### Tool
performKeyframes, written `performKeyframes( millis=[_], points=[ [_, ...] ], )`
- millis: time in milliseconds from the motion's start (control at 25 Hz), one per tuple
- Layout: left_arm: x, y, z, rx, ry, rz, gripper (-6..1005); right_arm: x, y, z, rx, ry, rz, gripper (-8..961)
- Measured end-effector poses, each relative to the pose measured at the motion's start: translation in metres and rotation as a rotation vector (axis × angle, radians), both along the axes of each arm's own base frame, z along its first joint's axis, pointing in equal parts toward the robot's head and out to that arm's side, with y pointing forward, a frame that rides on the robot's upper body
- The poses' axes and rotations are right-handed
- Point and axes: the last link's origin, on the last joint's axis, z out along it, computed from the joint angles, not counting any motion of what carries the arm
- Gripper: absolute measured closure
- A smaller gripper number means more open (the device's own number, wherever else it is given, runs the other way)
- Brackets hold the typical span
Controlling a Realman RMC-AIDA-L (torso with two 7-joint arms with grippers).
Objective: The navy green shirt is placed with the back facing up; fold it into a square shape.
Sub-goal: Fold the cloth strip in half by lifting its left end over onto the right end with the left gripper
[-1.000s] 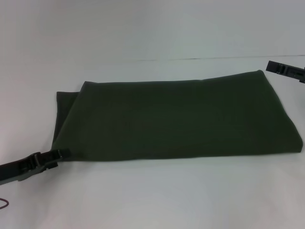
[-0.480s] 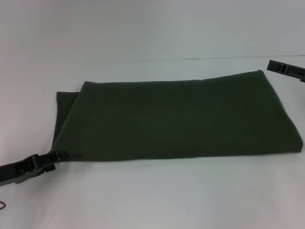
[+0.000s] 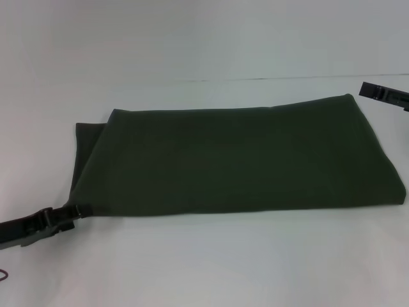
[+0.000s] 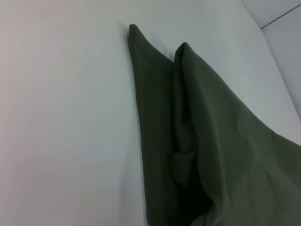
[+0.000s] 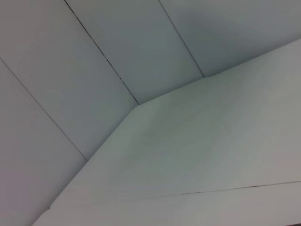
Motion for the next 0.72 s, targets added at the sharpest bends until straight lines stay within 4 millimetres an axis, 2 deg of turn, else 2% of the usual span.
performKeyframes(
  millis=[720],
  points=[
    [0.0016,0.0056,0.0076,-0.033,-0.027,0.062,282,0.0006,-0.0002,0.0017,0.003,0.007,-0.008,54]
  ],
)
